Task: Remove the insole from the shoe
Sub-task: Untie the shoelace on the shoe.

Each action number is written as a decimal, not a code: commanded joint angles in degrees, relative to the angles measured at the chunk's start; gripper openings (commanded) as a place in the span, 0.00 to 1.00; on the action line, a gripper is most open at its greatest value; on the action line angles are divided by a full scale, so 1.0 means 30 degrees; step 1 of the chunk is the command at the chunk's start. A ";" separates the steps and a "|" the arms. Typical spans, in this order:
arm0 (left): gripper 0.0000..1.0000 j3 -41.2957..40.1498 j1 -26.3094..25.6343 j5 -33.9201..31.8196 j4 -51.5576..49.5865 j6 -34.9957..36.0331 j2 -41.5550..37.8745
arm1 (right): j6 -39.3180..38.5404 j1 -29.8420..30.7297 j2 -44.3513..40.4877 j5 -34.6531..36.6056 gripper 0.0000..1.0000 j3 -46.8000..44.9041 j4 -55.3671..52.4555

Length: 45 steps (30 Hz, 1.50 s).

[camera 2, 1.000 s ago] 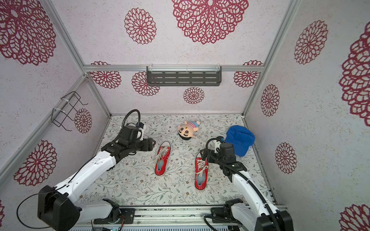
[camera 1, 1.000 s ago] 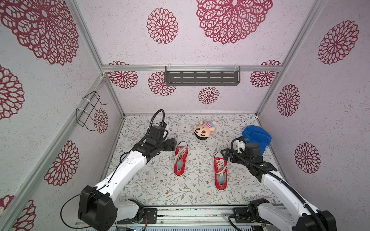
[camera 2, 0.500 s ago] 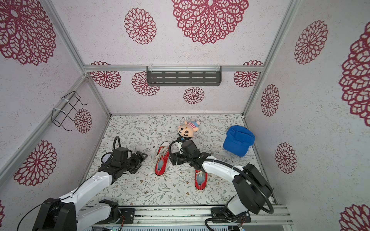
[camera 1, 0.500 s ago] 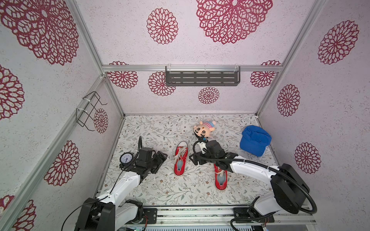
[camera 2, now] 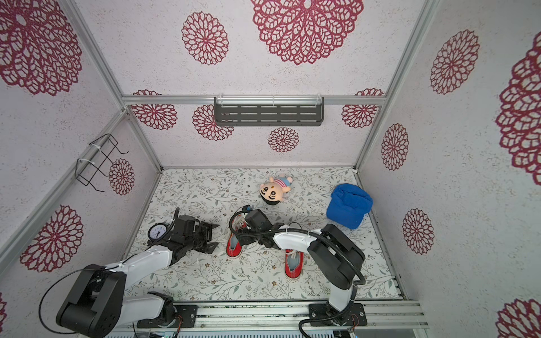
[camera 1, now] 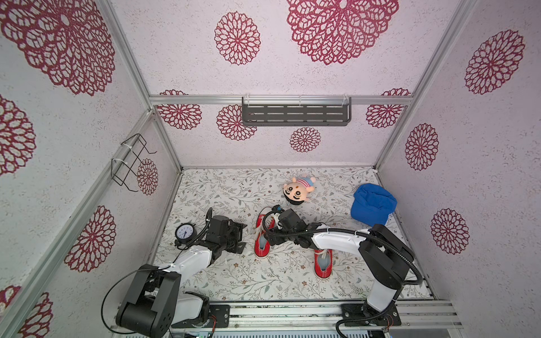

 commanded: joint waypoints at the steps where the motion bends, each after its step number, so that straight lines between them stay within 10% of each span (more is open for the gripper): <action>1: 0.81 0.0683 -0.0714 -0.0056 0.1419 -0.1517 0.0741 | 0.0525 0.0201 0.0071 0.0703 0.83 0.0498 -0.0669; 20: 0.56 0.1668 -0.0954 -0.1149 0.1861 -0.0434 0.2885 | 0.0079 0.0182 0.0174 0.1664 0.81 0.0613 -0.1968; 29: 0.00 0.1729 -0.0851 -0.2807 0.1312 0.1310 0.1559 | -0.0041 0.0198 0.0015 0.2188 0.81 0.0588 -0.2466; 45: 0.00 0.7517 0.2104 -0.7316 -0.5341 1.3186 -0.3079 | 0.0247 0.0197 0.0002 0.2201 0.77 0.0242 -0.3143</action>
